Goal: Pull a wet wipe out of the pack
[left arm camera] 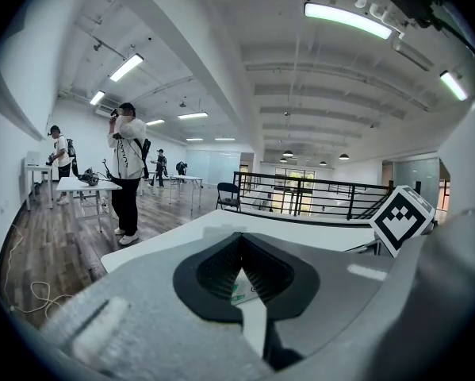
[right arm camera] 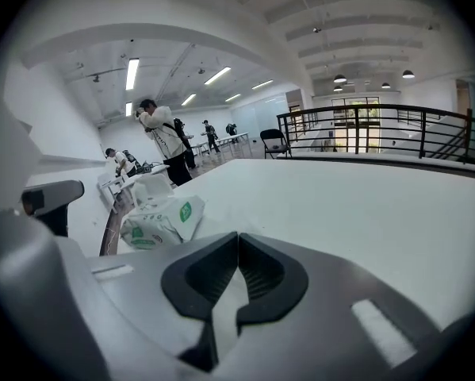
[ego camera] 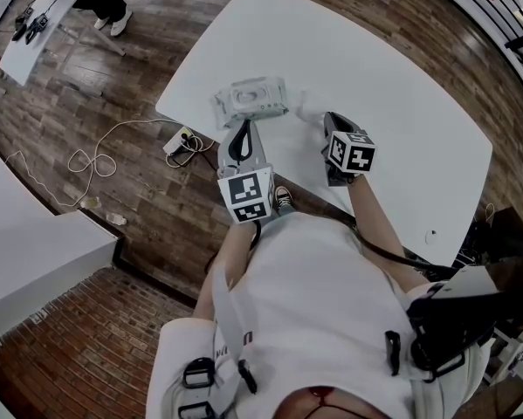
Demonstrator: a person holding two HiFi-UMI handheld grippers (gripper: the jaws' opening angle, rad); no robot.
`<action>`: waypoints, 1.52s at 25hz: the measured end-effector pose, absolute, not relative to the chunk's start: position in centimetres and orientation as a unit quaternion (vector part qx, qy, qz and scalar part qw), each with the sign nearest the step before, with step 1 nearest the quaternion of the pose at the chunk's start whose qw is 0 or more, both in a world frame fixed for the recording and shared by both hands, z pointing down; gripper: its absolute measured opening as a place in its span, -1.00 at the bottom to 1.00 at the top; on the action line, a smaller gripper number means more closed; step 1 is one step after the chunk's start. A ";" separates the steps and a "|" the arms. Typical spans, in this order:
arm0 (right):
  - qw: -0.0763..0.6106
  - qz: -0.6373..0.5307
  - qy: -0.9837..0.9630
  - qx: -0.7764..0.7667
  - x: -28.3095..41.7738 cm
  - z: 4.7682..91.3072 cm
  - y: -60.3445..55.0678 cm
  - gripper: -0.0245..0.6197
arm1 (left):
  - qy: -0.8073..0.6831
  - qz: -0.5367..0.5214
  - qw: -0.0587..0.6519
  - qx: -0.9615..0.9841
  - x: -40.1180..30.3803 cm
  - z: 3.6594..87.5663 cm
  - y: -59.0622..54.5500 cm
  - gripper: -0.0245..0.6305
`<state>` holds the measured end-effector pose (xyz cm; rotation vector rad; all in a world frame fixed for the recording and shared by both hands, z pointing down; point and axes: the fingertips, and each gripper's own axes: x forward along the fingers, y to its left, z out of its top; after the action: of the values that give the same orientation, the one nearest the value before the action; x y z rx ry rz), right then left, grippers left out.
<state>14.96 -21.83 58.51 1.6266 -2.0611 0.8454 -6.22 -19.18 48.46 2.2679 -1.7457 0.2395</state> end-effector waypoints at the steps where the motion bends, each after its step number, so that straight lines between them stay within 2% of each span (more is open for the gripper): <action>1: 0.194 0.304 -0.732 0.578 15.0 58.8 -21.7 -0.90 | -0.603 0.083 0.132 0.782 -6.2 48.4 -19.2 -0.92; 18: 0.272 0.366 -0.699 0.551 15.0 62.1 -20.0 -0.90 | -0.603 0.081 0.140 0.781 -6.3 48.6 -19.4 -0.92; 38: 0.285 0.337 -0.721 0.534 14.7 59.6 -20.8 -0.77 | -0.600 0.081 0.132 0.785 -6.1 48.4 -19.6 -0.92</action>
<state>14.66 -20.77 59.62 1.4285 -1.9287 0.9017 -6.11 -19.58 48.38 2.2777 -1.7411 0.2343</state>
